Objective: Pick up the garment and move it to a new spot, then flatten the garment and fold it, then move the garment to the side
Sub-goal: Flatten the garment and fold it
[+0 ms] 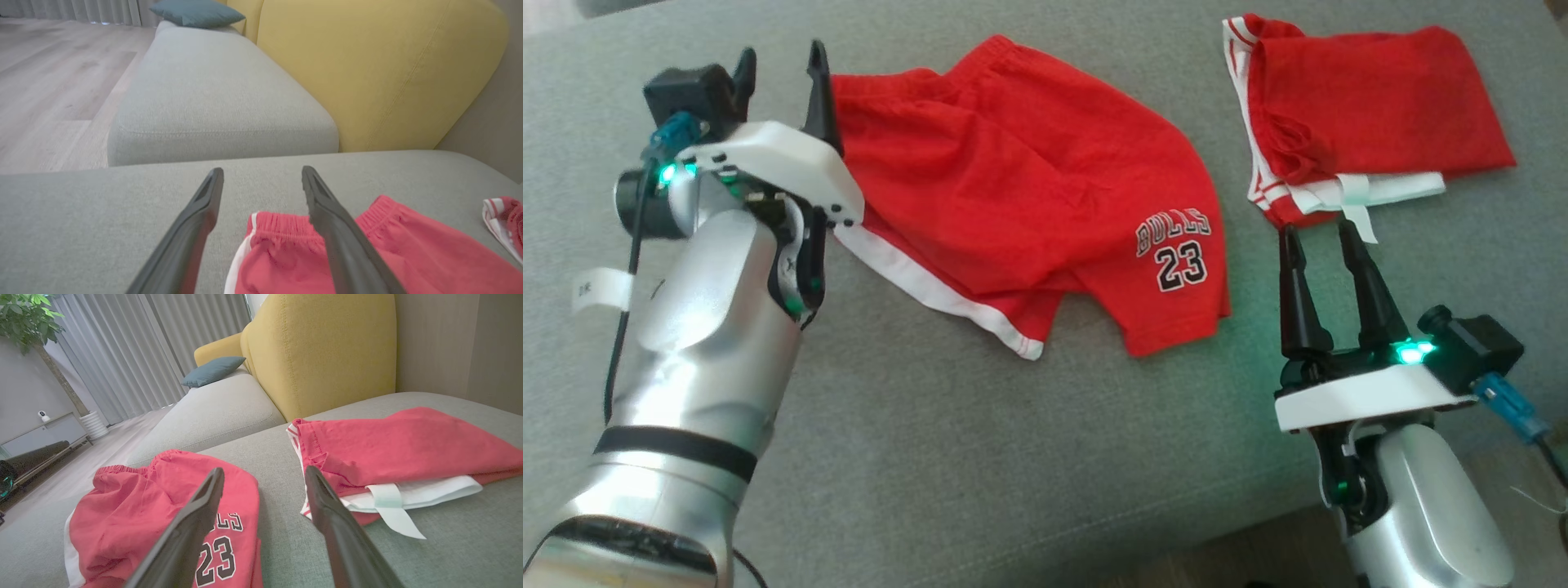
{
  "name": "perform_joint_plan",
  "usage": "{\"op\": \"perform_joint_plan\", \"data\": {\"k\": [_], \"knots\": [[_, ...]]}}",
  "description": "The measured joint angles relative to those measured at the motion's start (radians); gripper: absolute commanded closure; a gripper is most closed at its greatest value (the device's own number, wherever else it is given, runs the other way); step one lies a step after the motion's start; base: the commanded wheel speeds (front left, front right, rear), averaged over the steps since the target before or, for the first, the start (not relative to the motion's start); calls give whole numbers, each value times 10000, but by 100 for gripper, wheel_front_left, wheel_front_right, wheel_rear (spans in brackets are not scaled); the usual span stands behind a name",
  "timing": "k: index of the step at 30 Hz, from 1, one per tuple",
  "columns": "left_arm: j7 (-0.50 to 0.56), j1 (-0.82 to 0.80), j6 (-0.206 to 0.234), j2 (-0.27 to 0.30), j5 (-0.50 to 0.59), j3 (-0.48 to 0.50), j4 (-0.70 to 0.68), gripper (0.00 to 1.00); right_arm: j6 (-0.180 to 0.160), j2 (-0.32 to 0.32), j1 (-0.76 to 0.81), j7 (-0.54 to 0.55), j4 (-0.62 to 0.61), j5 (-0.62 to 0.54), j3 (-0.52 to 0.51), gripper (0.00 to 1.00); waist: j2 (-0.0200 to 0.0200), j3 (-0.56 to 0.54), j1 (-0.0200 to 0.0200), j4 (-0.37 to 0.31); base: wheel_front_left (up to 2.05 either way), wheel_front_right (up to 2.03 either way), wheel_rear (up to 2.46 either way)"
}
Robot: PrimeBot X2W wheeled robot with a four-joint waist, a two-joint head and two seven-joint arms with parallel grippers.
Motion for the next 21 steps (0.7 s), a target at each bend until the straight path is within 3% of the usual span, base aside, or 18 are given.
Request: {"op": "perform_joint_plan", "data": {"k": [9,21], "knots": [[-6,568,-77,-35,631,591,-1415,0,0,-2,39,0,109,-253,-267,0,0,-400,0,517,0,0,0],[-73,3485,-205,40,1319,1342,-4036,0,0,-6,505,362,15,-612,-685,0,0,-1202,0,1766,0,0,0]]}}
